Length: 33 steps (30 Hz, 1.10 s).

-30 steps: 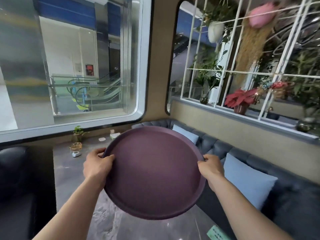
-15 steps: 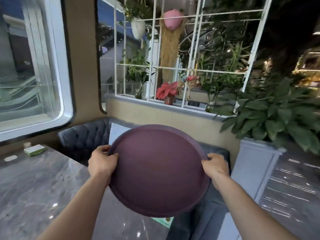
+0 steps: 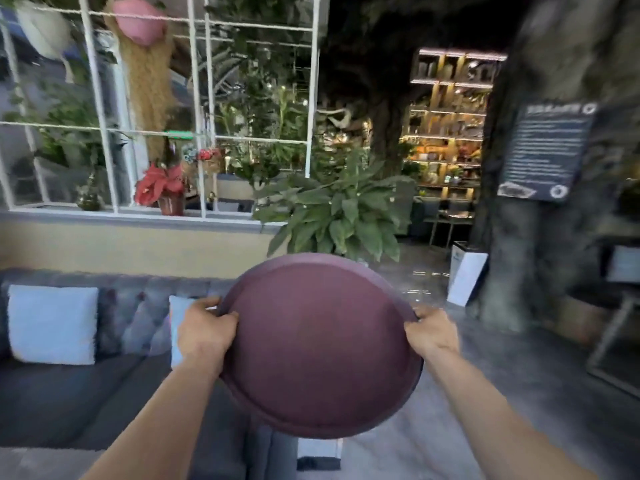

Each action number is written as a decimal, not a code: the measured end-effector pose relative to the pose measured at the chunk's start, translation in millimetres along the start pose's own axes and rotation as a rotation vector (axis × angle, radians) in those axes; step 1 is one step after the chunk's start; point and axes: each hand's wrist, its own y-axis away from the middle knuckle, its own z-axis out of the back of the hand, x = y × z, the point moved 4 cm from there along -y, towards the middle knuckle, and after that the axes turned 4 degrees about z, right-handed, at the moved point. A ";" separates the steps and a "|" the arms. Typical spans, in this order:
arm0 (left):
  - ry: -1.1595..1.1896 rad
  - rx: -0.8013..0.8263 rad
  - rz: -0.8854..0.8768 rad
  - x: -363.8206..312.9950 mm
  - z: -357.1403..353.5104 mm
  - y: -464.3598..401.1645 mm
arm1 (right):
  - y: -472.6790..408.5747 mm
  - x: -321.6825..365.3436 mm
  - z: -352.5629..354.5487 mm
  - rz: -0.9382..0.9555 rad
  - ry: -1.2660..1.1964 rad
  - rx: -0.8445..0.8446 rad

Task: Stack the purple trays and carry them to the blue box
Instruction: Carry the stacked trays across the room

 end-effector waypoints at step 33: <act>0.062 1.261 -0.276 -176.4 -681.1 393.6 | -21.0 -360.4 445.2 -0.806 0.140 -1.020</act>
